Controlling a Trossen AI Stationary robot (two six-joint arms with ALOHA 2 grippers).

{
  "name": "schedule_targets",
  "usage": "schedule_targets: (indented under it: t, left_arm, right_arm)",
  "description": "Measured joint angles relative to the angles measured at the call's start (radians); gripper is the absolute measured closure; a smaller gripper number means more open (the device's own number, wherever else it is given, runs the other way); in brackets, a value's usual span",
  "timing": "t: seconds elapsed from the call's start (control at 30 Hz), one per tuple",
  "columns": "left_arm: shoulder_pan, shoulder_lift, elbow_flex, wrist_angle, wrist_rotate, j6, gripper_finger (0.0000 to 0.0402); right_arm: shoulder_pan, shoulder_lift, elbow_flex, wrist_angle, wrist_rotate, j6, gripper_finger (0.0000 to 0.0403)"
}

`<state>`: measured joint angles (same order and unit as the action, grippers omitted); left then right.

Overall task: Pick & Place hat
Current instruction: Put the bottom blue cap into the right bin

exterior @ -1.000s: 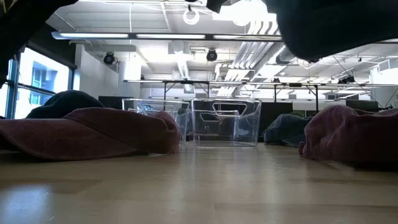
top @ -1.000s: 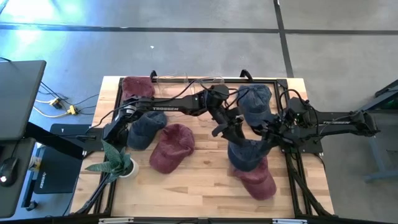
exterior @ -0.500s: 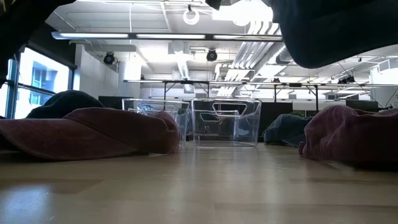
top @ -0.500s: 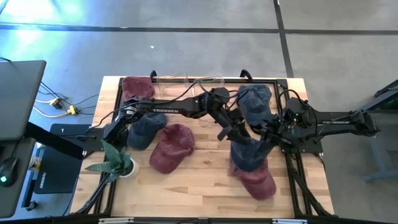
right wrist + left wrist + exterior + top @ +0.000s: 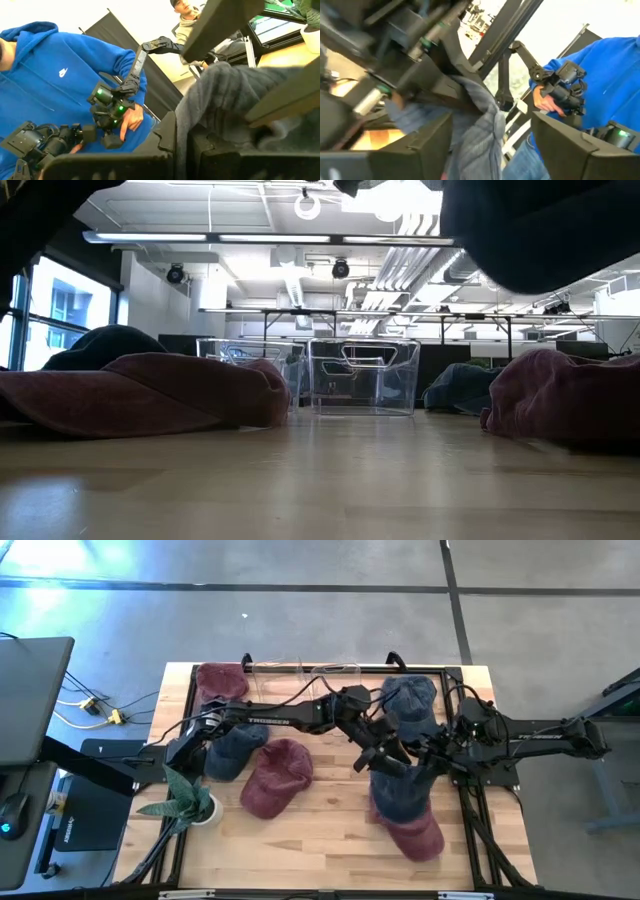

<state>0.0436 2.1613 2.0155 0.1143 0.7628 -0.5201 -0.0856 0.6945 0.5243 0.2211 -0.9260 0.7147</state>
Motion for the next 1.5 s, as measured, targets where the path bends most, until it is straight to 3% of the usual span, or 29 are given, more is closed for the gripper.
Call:
schedule_targets:
  t: [0.23,0.63,0.97,1.13,1.3,1.5]
  left_arm:
    - [-0.014,0.027,-0.001,0.008,0.034,-0.042,0.0099]
    - [-0.017,0.028,-0.001,0.079,0.152,-0.167,0.0171]
    - [-0.026,0.028,-0.001,0.054,0.09,-0.219,0.0214]
    - [-0.028,0.027,0.0,0.0,0.01,-0.219,0.0233]
    - [-0.027,0.027,0.0,-0.006,-0.032,-0.203,0.0286]
    - [-0.019,0.027,0.0,-0.004,0.095,-0.187,0.039]
  right_arm:
    - [-0.018,0.0,0.0,-0.002,0.018,0.004,0.0399]
    - [-0.087,0.001,0.001,-0.064,-0.024,0.011,0.04]
    - [-0.087,-0.004,0.0,-0.06,-0.001,0.018,0.0399]
    - [-0.087,-0.005,0.0,-0.06,0.007,0.037,0.0397]
    - [-0.087,-0.005,0.0,-0.058,0.009,0.044,0.0398]
    - [-0.086,-0.005,0.0,-0.058,-0.026,0.055,0.037]
